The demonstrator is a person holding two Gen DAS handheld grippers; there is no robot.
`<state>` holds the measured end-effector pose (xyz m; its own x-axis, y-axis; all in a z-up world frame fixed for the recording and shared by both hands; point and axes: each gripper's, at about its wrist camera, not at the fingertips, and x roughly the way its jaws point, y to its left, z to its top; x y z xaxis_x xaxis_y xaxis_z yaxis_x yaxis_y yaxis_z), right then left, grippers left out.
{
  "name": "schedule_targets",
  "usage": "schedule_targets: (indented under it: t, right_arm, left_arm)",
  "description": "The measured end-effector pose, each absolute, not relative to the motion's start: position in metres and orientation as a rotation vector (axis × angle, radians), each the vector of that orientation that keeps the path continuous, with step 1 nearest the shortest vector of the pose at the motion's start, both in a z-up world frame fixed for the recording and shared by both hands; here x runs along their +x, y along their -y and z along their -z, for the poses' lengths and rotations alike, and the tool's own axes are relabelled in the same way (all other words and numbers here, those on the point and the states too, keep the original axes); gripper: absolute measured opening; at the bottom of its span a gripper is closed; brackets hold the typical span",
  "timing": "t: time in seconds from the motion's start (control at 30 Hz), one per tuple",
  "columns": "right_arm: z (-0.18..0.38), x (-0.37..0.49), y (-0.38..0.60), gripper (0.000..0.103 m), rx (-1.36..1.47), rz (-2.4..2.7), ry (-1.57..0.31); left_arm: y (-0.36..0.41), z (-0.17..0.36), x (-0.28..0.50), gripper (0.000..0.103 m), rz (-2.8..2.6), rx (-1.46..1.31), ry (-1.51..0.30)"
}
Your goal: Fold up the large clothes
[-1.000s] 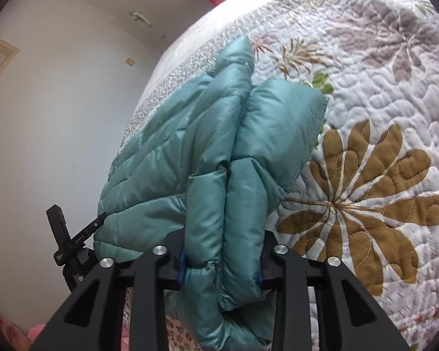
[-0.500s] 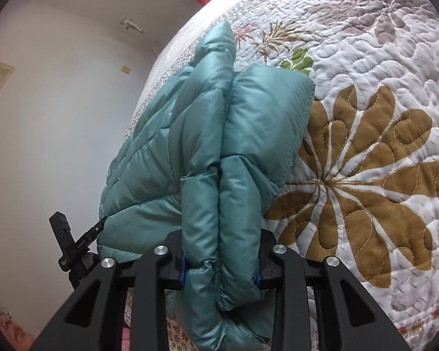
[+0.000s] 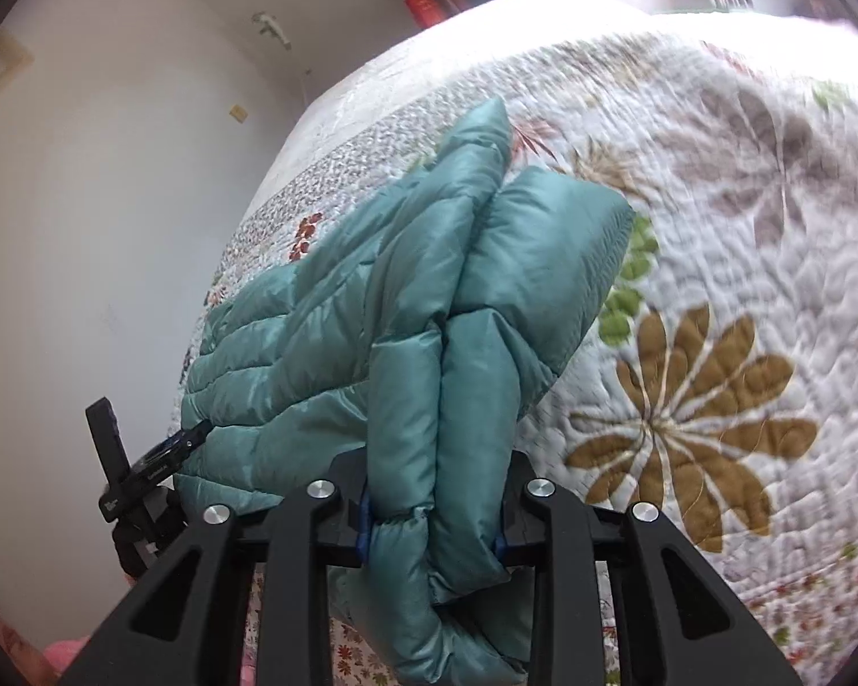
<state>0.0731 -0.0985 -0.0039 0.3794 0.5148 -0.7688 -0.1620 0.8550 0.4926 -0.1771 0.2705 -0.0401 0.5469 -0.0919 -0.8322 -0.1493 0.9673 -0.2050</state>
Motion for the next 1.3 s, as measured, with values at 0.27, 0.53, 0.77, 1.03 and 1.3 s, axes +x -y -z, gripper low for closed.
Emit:
schedule_targets:
  t: [0.27,0.53,0.77,1.03,1.3]
  right_arm:
    - [-0.042,0.069,0.044,0.029,0.154,-0.473,-1.066]
    - [-0.069,0.067,-0.038,0.029,-0.063,-0.553,-1.056]
    - [-0.062,0.07,-0.103,0.029,-0.205,-0.625,-1.09]
    - [-0.033,0.072,-0.164,0.038,-0.328,-0.693,-1.155]
    - [-0.001,0.065,-0.21,0.049,-0.45,-0.73,-1.179]
  left_arm:
    - [-0.27,0.04,-0.177,0.096,-0.034,-0.265,-0.995]
    - [-0.272,0.037,-0.177,0.096,-0.023,-0.275,-0.999]
    - [-0.292,0.015,-0.188,0.095,0.08,-0.38,-0.941]
    - [-0.312,-0.008,-0.201,0.095,0.16,-0.463,-0.831]
    - [-0.332,-0.004,-0.2,0.095,0.181,-0.575,-0.816]
